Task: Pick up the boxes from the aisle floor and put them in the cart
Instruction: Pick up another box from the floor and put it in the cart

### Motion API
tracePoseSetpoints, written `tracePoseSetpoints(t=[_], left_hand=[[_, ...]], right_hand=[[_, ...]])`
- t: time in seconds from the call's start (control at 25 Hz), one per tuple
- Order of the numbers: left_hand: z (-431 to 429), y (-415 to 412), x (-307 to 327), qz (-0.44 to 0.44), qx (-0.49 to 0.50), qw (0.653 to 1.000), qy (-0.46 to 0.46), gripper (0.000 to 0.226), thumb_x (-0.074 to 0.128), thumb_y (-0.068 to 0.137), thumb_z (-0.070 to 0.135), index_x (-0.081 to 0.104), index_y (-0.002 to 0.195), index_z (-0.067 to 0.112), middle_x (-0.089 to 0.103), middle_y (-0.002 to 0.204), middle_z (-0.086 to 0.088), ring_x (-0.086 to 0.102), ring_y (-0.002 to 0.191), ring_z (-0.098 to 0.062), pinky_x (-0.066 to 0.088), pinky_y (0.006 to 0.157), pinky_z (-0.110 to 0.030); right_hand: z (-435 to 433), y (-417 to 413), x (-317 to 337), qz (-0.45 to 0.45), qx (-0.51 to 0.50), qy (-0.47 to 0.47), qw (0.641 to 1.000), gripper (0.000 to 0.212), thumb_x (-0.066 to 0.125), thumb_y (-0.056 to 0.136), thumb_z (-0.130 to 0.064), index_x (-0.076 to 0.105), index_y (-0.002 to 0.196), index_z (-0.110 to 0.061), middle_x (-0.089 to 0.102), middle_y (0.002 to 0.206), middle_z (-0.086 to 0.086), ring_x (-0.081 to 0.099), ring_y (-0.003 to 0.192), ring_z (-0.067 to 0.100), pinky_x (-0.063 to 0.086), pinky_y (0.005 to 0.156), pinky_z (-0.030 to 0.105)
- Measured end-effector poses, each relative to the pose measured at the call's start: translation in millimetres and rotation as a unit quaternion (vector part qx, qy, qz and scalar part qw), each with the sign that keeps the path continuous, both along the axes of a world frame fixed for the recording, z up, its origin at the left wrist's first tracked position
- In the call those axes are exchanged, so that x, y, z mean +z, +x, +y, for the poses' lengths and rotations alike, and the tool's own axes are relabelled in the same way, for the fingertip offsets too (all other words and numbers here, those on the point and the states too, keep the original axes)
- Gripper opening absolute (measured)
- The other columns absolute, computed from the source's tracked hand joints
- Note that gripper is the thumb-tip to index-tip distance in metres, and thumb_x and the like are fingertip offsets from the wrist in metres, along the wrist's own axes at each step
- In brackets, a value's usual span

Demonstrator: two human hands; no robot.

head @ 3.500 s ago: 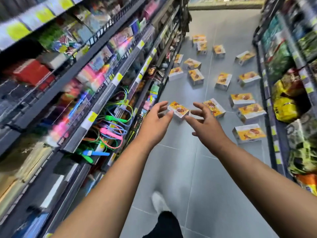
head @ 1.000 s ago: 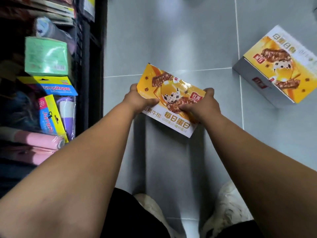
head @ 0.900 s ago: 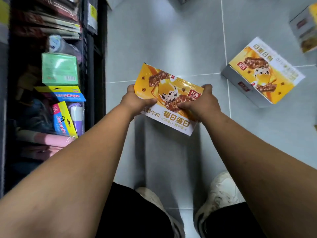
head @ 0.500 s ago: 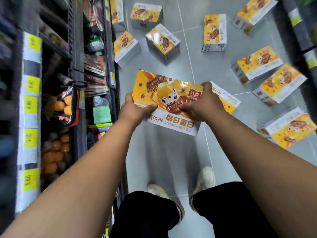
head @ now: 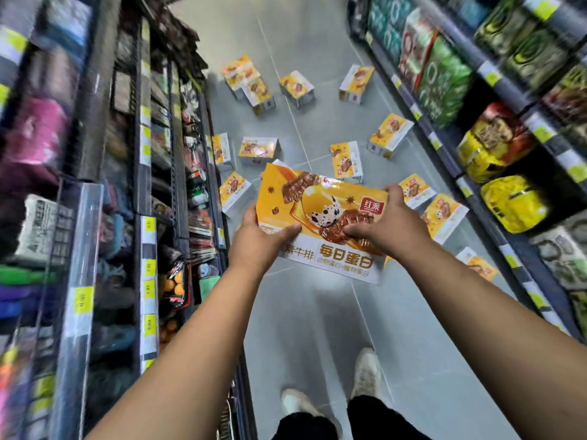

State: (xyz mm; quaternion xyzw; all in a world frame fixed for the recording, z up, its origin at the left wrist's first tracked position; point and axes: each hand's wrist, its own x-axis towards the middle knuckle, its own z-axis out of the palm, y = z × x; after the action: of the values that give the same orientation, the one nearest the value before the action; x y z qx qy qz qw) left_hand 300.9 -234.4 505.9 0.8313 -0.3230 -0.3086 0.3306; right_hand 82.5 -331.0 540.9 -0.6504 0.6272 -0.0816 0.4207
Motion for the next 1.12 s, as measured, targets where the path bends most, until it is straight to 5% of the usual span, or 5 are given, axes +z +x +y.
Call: tracePoseSetpoints(t=[0.56,0.88,1.12], left_hand=[[-68.0,-119.4,100.4,-0.083,-0.232,0.965,-0.089,0.088,0.067,0.049,0.079,0.042,0.126,0.042,0.066,0.113,0.003,0.062,0.107,-0.024,0.05,0.092,-0.046],[-38.2,-239.0,125.3,-0.092,-0.44,0.883,-0.134,0.074,0.075,0.071,0.062,0.044,0.132,0.034,0.066,0.103,0.011,0.063,0.103,-0.022,0.05,0.081,-0.037],[28.9,-372.1,122.8,-0.037,-0.574,0.806,-0.141,0.094,0.064,0.051,0.084,0.038,0.132,0.044,0.065,0.112,0.005,0.062,0.103,-0.022,0.054,0.085,-0.046]], right_hand=[[43.4,-140.9,94.3,-0.005,-0.239,-0.098,0.966,0.093,0.083,0.065,-0.051,0.028,0.136,-0.027,0.059,0.112,0.001,0.058,0.101,0.028,0.039,0.072,0.033],[167.4,-232.6,108.7,0.01,-0.439,-0.106,0.892,0.092,0.082,0.064,-0.055,0.028,0.134,-0.029,0.055,0.101,-0.004,0.053,0.085,0.021,0.038,0.067,0.031],[293.1,-326.7,117.5,0.036,-0.565,-0.106,0.817,0.089,0.083,0.066,-0.053,0.029,0.133,-0.03,0.053,0.099,-0.004,0.051,0.085,0.021,0.037,0.068,0.031]])
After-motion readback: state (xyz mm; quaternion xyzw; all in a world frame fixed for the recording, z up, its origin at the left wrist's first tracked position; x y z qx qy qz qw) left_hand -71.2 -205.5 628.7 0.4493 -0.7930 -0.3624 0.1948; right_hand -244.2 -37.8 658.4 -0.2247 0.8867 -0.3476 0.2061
